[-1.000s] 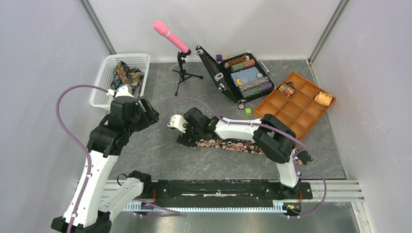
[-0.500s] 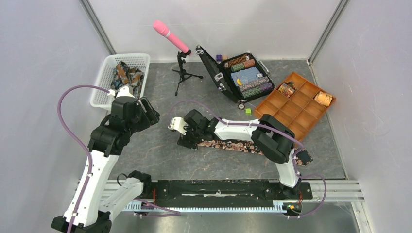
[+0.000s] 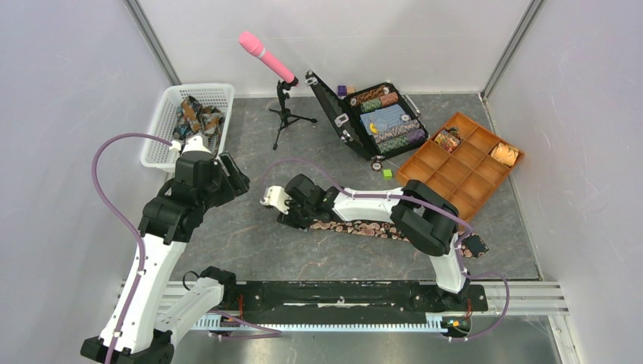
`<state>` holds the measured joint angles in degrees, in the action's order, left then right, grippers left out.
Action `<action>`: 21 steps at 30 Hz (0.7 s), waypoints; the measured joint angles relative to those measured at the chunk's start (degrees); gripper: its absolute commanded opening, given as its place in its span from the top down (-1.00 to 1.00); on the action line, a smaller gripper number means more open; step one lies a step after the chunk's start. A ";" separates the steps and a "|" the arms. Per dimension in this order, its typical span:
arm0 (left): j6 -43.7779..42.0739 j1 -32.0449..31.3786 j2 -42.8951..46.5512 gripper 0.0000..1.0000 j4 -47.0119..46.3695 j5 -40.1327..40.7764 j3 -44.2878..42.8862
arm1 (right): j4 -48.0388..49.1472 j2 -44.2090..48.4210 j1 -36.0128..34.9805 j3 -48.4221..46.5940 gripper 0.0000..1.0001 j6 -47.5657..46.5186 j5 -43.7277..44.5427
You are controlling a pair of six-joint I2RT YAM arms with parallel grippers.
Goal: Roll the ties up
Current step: Roll the tie at the center of the board.
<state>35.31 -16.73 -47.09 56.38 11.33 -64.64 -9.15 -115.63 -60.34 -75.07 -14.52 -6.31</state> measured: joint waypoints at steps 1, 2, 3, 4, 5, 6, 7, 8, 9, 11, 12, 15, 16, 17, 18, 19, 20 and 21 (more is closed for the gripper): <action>0.00 0.02 0.00 -0.51 0.00 0.00 0.04 | 0.04 -0.04 -0.04 0.00 0.08 0.22 -0.17; 0.00 0.02 0.00 -0.51 -0.02 0.00 0.13 | 0.04 -0.09 -0.07 0.00 0.13 0.24 -0.31; 0.00 0.02 0.00 -0.51 0.00 0.00 0.15 | 0.07 -0.13 -0.13 0.00 0.20 0.37 -0.42; 0.00 0.02 0.00 -0.51 -0.02 0.00 0.17 | 0.20 -0.24 -0.17 0.00 0.28 0.48 -0.66; 0.00 0.02 0.00 -0.51 -0.02 0.02 0.22 | 0.44 -0.31 -0.20 0.00 0.34 0.61 -0.83; 0.00 0.02 0.00 -0.51 -0.02 0.02 0.22 | 0.57 -0.37 -0.20 -0.02 0.37 0.79 -1.05; 0.00 0.02 0.00 -0.51 -0.02 0.00 0.22 | 0.70 -0.46 -0.20 -0.02 0.37 0.90 -1.25; 0.00 0.00 0.02 -0.51 -0.02 0.02 0.24 | 0.87 -0.50 -0.22 -0.02 0.32 1.05 -1.42; 0.00 0.02 0.02 -0.51 -0.02 0.02 0.24 | 0.96 -0.59 -0.22 -0.07 0.12 1.20 -1.49; 0.00 0.02 0.07 -0.51 -0.04 0.02 0.33 | 1.22 -0.72 -0.20 -0.17 -0.07 1.51 -1.64; 0.00 0.02 0.07 -0.51 0.00 0.02 0.35 | 1.40 -0.83 -0.20 -0.26 -0.10 1.62 -1.73; 0.00 0.02 0.07 -0.51 0.00 0.02 0.37 | 1.88 -1.49 -0.20 -1.01 -0.11 2.21 -2.21; 0.00 0.02 0.07 -0.51 0.00 0.02 0.37 | 1.97 -1.60 -0.20 -1.11 -0.06 2.29 -2.27; 0.00 0.02 0.07 -0.51 0.00 0.02 0.37 | 1.99 -1.66 -0.20 -1.20 0.04 2.40 -2.38; 0.00 0.02 0.07 -0.51 0.00 0.02 0.37 | 2.01 -1.77 -0.20 -1.31 0.14 2.60 -2.56; 0.00 0.02 0.04 -0.51 0.00 0.02 0.37 | 2.10 -1.86 -0.20 -1.36 0.22 2.64 -2.69; 0.00 0.02 0.04 -0.51 0.00 0.02 0.37 | 2.25 -1.99 -0.22 -1.46 0.29 2.86 -2.75; 0.00 0.02 0.04 -0.51 0.00 0.02 0.37 | 2.38 -2.14 -0.26 -1.62 0.36 2.91 -2.78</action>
<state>35.31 -16.71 -47.05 56.38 11.35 -64.27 -6.76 -117.78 -60.60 -76.69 -11.62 -9.08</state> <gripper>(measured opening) 0.754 0.411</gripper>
